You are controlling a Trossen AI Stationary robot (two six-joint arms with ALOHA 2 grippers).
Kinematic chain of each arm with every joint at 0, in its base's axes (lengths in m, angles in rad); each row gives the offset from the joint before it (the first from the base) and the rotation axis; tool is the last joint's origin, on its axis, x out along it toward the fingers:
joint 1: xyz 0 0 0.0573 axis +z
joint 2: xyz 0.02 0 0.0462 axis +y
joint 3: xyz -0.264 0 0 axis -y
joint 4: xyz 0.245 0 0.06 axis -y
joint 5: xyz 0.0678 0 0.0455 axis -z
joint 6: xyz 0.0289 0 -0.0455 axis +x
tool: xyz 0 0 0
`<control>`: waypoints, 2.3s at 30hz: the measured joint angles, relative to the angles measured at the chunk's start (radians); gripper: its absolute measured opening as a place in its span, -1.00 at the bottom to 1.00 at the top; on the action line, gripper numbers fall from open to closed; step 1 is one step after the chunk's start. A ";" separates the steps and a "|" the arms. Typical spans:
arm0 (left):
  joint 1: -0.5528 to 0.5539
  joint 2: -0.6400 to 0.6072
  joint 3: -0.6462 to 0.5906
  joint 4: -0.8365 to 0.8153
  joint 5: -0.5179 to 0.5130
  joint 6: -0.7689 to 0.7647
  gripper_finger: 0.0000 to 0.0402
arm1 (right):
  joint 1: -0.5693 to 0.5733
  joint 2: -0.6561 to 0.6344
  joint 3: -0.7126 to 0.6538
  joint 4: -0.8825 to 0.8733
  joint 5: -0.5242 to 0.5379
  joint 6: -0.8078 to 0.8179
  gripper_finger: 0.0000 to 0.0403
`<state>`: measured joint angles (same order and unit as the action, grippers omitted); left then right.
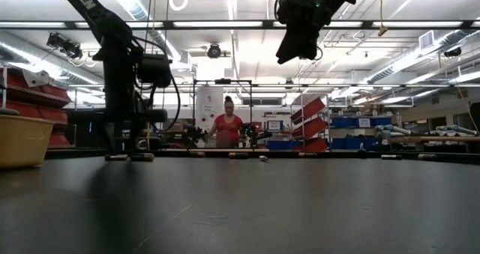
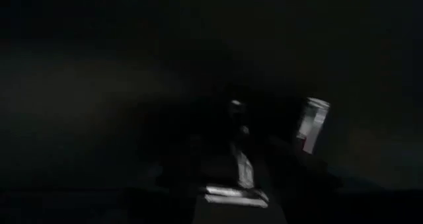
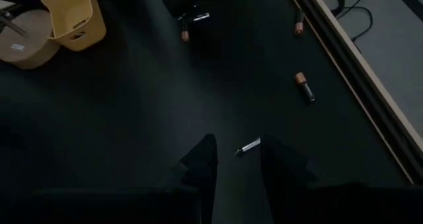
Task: Sort batteries
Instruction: Put the silver battery into the green bin
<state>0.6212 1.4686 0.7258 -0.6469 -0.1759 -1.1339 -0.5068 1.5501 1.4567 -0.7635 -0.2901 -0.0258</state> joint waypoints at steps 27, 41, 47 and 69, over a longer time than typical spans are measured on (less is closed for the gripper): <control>0.000 -0.020 -0.006 0.011 0.004 0.159 -0.86 | 0.000 0.000 0.000 0.000 -0.003 0.023 -0.49; -0.052 -0.386 0.000 0.237 -0.013 0.165 -0.86 | 0.000 0.001 0.000 0.070 -0.029 0.031 -0.49; -0.081 -0.386 0.000 0.524 -0.015 0.163 -0.83 | 0.000 0.001 0.000 0.123 -0.072 0.048 -0.49; -0.235 -0.128 0.001 1.515 0.070 0.371 -0.82 | 0.066 0.002 -0.079 0.615 -0.353 0.367 -0.48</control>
<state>0.3864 1.3408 0.7269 0.8682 -0.1055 -0.7632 -0.4411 1.5517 1.3777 -0.1482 -0.6430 0.3413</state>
